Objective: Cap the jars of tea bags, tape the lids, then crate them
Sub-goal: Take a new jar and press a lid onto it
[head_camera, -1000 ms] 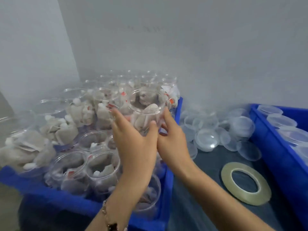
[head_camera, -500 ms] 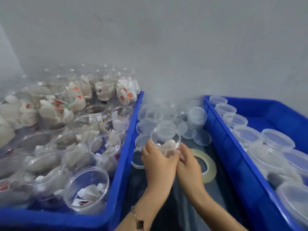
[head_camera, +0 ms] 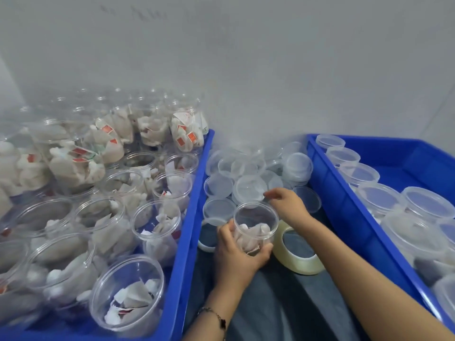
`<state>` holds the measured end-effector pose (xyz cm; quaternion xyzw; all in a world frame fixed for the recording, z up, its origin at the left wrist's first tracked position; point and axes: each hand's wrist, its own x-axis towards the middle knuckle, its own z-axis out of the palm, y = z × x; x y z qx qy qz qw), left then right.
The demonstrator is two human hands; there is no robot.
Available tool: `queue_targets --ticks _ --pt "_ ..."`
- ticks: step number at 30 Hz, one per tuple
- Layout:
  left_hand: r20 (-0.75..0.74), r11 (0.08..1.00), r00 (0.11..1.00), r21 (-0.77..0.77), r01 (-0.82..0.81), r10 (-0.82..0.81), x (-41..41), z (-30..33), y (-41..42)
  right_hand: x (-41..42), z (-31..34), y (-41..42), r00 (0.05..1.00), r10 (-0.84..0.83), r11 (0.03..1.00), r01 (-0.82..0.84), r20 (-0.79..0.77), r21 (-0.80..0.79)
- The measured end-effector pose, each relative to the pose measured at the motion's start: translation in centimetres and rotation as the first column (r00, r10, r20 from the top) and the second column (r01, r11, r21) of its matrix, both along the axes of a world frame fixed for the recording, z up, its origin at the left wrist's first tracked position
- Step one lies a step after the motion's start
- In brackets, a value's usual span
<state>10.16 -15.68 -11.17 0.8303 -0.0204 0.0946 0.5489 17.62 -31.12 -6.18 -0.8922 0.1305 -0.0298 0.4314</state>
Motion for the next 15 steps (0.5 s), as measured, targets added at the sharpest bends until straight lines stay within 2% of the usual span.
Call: queue_targets --ticks 3,9,13,15 --pt "0.009 0.999 1.0 0.031 0.007 -0.007 0.4 -0.1 0.1 2.3 -0.4 0.4 0.992 0.061 0.996 -0.054 -0.109 0.065" --pt "0.005 0.998 1.0 0.06 -0.004 0.003 0.6 -0.4 0.1 4.0 -2.3 0.8 0.994 0.011 0.983 0.01 -0.113 0.185" --pt "0.01 0.998 1.0 0.065 -0.01 0.009 0.7 -0.7 0.1 4.2 -2.2 0.7 0.993 -0.106 0.976 0.112 -0.042 0.188" --pt "0.015 0.998 1.0 0.062 0.001 -0.002 0.7 -1.1 0.0 3.3 -1.0 0.6 0.982 -0.161 0.984 0.152 0.1 0.092"
